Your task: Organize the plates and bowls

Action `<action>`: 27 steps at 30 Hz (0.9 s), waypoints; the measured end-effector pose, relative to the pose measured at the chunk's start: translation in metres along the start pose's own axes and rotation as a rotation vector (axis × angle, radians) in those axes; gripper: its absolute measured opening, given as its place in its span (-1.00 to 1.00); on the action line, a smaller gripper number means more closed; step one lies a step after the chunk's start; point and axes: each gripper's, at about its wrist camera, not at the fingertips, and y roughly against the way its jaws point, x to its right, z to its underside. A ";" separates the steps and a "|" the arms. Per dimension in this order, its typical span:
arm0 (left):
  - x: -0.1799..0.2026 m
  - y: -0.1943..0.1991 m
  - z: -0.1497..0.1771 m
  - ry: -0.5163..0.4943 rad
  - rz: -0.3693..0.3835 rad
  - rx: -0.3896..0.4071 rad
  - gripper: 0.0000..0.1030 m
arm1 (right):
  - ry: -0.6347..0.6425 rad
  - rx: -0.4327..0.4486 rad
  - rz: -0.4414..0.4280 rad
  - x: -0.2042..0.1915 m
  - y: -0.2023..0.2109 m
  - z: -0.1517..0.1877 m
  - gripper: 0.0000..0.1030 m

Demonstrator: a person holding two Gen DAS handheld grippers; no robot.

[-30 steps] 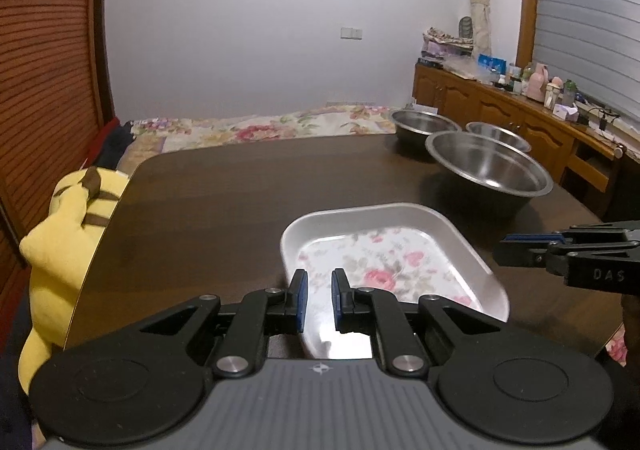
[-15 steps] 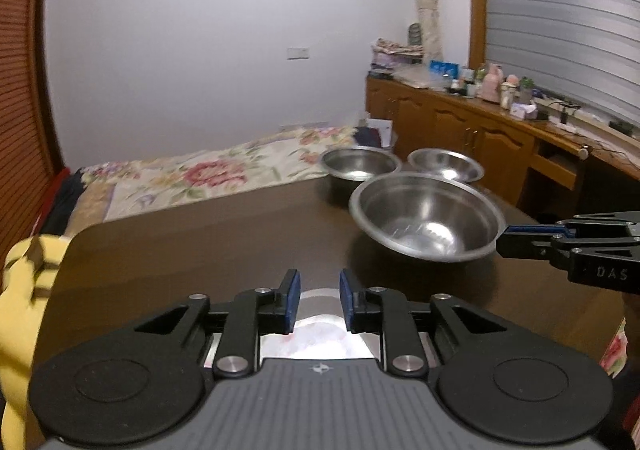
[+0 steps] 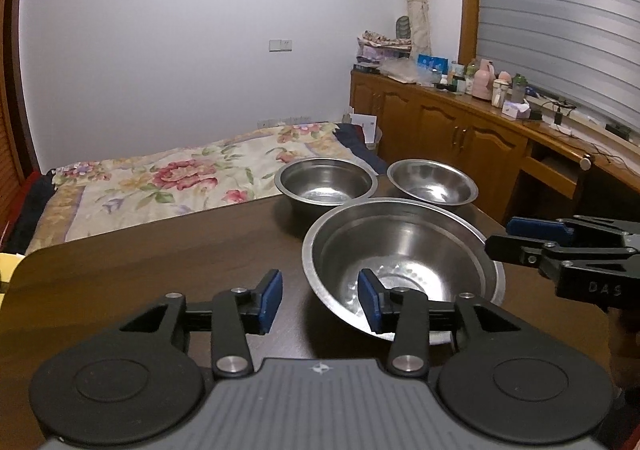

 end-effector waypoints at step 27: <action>0.002 -0.042 0.000 0.100 0.005 -0.087 -0.10 | -0.063 -0.033 -0.078 0.028 -0.037 -0.002 -0.07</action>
